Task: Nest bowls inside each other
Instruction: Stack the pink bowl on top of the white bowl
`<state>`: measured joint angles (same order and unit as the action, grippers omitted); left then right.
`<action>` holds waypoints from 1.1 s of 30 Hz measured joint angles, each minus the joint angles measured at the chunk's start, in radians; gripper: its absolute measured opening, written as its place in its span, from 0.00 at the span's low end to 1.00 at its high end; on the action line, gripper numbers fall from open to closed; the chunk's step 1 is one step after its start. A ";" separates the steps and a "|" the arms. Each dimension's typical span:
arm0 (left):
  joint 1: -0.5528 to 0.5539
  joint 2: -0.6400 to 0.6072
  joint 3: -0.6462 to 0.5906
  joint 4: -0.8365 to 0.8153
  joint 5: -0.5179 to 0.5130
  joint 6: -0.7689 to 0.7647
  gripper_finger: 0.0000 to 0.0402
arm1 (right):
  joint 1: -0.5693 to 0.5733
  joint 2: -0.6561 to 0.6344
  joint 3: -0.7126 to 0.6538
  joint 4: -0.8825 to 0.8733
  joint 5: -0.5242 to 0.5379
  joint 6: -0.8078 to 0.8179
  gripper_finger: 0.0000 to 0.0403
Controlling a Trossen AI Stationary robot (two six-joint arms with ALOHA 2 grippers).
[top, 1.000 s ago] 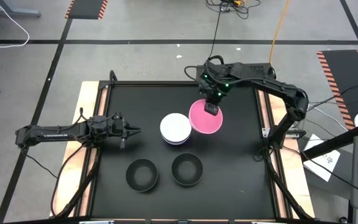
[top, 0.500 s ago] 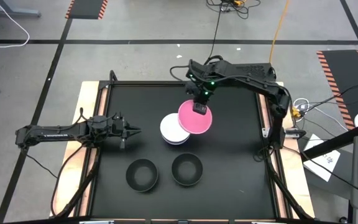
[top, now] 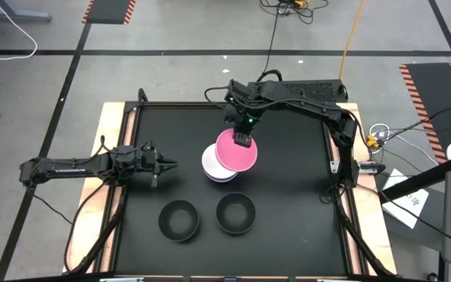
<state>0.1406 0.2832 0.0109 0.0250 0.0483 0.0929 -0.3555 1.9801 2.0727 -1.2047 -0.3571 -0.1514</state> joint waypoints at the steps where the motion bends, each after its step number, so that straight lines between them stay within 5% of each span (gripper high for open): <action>1: 0.000 0.000 0.000 0.000 0.000 0.000 0.14 | 0.001 0.000 0.000 0.008 -0.016 0.000 0.01; 13: 0.000 0.000 0.000 0.000 0.001 0.001 0.14 | 0.004 0.002 0.000 0.116 -0.118 0.018 0.01; 33: 0.000 0.000 0.000 0.001 0.004 0.007 0.14 | -0.006 0.137 -0.002 0.133 -0.142 -0.025 0.01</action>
<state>0.1406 0.2832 0.0109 0.0261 0.0525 0.1001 -0.3619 2.1166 2.0708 -1.0719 -0.4991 -0.1759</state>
